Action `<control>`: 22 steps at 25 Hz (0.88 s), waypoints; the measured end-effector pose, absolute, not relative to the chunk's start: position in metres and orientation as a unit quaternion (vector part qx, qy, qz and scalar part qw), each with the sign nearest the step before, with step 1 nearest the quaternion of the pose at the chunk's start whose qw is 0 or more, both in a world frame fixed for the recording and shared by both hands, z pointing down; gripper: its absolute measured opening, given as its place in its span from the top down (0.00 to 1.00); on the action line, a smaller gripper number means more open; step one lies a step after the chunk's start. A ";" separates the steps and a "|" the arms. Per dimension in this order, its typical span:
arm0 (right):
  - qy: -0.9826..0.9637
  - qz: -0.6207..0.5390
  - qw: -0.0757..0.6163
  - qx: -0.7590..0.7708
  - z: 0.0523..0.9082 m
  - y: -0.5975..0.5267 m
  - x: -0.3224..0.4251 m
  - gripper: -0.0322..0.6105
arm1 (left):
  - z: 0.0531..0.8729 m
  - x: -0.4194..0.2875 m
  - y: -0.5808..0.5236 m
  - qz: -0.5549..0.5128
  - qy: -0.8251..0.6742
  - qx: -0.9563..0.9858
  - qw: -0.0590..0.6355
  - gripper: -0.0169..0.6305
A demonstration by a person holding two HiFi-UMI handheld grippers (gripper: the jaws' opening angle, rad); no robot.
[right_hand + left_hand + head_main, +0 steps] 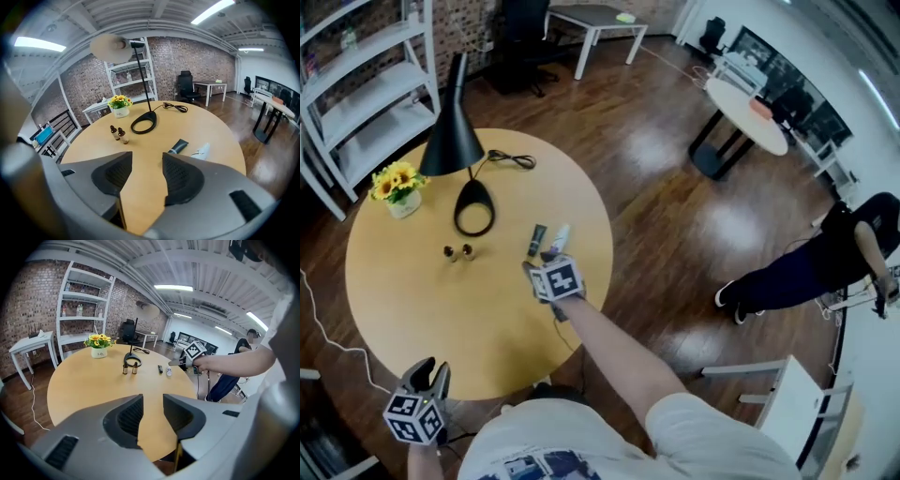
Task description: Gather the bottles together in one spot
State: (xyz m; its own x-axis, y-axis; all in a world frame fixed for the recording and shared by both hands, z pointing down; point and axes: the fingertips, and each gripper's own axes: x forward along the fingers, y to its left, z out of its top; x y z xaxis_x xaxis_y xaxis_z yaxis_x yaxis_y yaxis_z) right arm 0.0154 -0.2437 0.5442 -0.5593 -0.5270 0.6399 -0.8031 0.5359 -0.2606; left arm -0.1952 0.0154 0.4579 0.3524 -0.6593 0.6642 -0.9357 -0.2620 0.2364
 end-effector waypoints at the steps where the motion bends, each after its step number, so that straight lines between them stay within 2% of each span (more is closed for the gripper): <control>1: -0.833 0.271 0.263 0.404 0.551 -0.256 0.018 0.60 | 0.460 -0.193 0.009 0.223 -0.524 0.762 0.309 0.77; 4: -0.800 0.249 0.323 0.440 0.582 -0.284 0.040 0.58 | 0.477 -0.190 -0.009 0.219 -0.525 0.764 0.306 0.77; 6: -0.771 0.284 0.356 0.445 0.604 -0.286 0.056 0.57 | 0.485 -0.183 -0.023 0.216 -0.520 0.768 0.306 0.77; 8: -0.764 0.337 0.345 0.428 0.616 -0.286 0.058 0.57 | 0.482 -0.175 -0.033 0.217 -0.518 0.769 0.307 0.77; 13: -0.778 0.285 0.322 0.458 0.609 -0.335 0.067 0.57 | 0.470 -0.172 -0.020 0.225 -0.538 0.744 0.325 0.77; 19: -0.759 0.276 0.369 0.460 0.640 -0.353 0.059 0.58 | 0.481 -0.175 -0.014 0.231 -0.546 0.729 0.342 0.77; 20: -0.754 0.269 0.388 0.458 0.643 -0.353 0.058 0.62 | 0.483 -0.174 -0.013 0.232 -0.546 0.728 0.343 0.77; 22: -0.746 0.255 0.420 0.450 0.649 -0.352 0.056 0.63 | 0.485 -0.173 -0.012 0.234 -0.545 0.727 0.346 0.77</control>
